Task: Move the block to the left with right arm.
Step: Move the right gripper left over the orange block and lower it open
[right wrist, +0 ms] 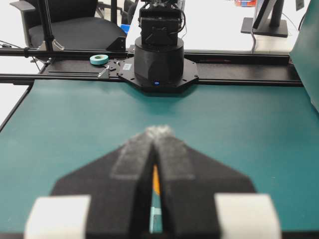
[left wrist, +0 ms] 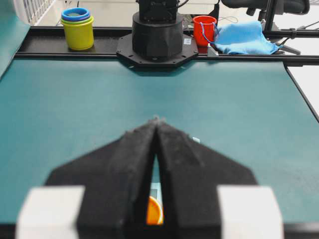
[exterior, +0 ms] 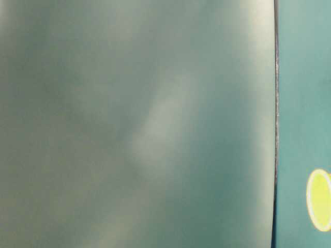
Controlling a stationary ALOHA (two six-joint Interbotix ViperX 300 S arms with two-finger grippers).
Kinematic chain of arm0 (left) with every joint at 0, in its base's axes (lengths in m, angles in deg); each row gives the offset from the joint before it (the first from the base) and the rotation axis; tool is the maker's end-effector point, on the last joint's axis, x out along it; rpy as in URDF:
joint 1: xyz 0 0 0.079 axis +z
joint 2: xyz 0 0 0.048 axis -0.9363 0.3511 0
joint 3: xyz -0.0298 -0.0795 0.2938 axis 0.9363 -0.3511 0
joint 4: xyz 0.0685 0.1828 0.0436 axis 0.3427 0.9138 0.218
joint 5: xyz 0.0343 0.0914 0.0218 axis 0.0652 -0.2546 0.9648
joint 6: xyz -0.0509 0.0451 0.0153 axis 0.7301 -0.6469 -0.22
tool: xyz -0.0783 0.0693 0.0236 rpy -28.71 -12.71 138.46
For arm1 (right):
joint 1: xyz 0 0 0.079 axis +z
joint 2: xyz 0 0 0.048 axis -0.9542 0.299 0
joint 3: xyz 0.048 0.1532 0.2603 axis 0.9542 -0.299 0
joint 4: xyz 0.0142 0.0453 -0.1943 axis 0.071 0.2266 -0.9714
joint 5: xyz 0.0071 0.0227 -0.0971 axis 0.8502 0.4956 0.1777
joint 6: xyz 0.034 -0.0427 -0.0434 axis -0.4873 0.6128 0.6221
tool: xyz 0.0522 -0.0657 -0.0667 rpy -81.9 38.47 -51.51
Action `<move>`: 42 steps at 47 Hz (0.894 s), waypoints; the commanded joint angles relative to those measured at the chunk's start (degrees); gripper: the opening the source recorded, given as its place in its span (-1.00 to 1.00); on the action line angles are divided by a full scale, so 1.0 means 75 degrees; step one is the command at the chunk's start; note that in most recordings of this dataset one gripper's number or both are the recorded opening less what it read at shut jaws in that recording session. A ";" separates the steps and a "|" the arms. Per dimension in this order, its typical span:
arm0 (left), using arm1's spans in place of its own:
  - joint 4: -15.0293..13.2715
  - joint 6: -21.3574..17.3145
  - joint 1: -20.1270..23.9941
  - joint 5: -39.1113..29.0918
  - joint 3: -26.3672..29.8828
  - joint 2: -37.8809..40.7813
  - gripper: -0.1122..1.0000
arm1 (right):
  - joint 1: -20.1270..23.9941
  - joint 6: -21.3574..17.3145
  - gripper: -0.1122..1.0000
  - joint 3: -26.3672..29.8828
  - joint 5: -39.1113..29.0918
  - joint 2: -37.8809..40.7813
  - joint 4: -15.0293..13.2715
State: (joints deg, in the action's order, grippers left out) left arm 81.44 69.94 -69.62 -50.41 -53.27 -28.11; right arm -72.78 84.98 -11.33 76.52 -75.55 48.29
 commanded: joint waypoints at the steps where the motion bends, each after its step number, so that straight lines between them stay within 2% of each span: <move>1: 0.0012 0.0082 0.0012 -0.0328 0.0199 -0.0176 -0.81 | 0.0000 -0.0023 -0.81 0.0094 0.0035 0.0047 0.0035; 14: 0.0035 0.0082 0.0012 -0.2238 0.0375 -0.1559 -0.81 | -0.0105 -0.0023 -0.81 0.0187 -0.0246 0.0094 0.0035; 24: 0.0035 0.0082 0.0012 -0.3504 0.0234 -0.2742 -0.81 | -0.0211 -0.0023 -0.81 0.0199 -0.0270 0.0293 0.0047; 36: 0.0035 0.0082 0.0012 -0.3844 -0.0375 -0.4137 -0.81 | -0.0211 -0.0023 -0.79 0.0246 -0.0246 0.0738 0.0047; 42: 0.0035 0.0082 0.0035 -0.3961 -0.0562 -0.4441 -0.81 | -0.0211 -0.0023 -0.57 0.0258 -0.0188 0.1102 0.0035</move>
State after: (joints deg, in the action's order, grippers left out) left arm 81.61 70.47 -69.62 -79.86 -57.84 -60.98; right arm -74.27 84.89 -11.06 74.32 -68.87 48.38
